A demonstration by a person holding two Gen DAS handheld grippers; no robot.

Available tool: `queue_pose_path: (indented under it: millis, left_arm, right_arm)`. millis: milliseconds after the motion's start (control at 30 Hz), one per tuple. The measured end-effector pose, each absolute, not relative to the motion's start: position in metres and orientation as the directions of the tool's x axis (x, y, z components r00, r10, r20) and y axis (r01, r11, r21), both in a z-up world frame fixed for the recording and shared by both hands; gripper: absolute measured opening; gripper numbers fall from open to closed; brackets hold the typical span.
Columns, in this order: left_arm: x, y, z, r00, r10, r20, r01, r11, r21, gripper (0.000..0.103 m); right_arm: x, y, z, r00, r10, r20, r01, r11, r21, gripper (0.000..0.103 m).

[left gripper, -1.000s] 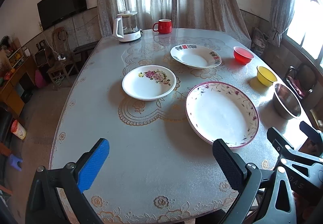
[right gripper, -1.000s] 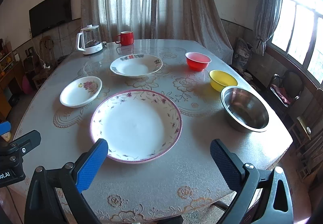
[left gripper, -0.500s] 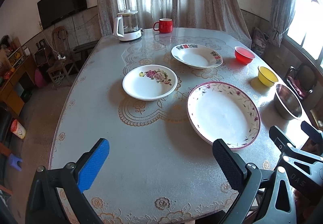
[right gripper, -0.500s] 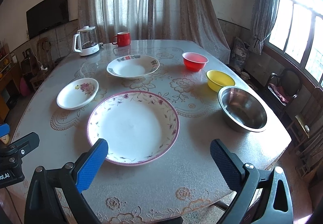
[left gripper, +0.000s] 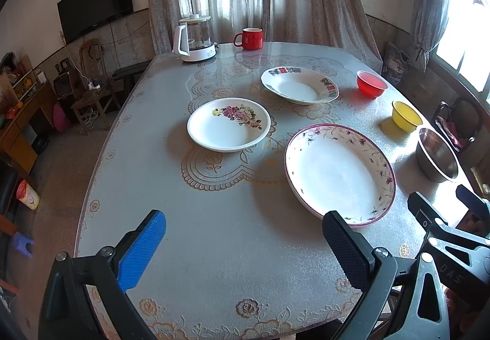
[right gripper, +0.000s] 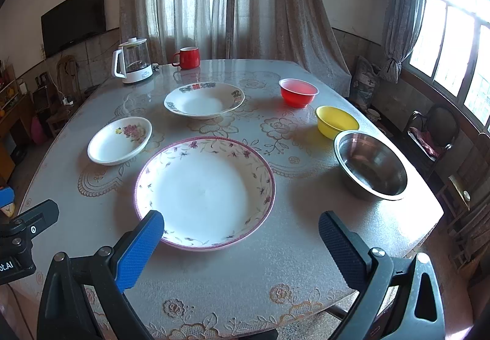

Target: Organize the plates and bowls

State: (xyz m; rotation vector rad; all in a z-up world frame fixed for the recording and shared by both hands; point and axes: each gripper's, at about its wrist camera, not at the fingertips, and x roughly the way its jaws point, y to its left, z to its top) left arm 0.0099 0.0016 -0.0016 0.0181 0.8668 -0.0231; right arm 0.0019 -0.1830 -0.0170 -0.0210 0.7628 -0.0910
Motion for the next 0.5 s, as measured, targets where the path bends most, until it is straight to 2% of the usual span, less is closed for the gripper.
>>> queue_pose_path:
  millis: [500]
  left_arm:
    - [0.0087,-0.0062,-0.0015,0.643,-0.02,-0.766,0.05,0.999,0.016,0.103]
  right_arm:
    - [0.0011,-0.1826,-0.0155,0.719,-0.091,-0.689,0.072,0.996,-0.056,0.103]
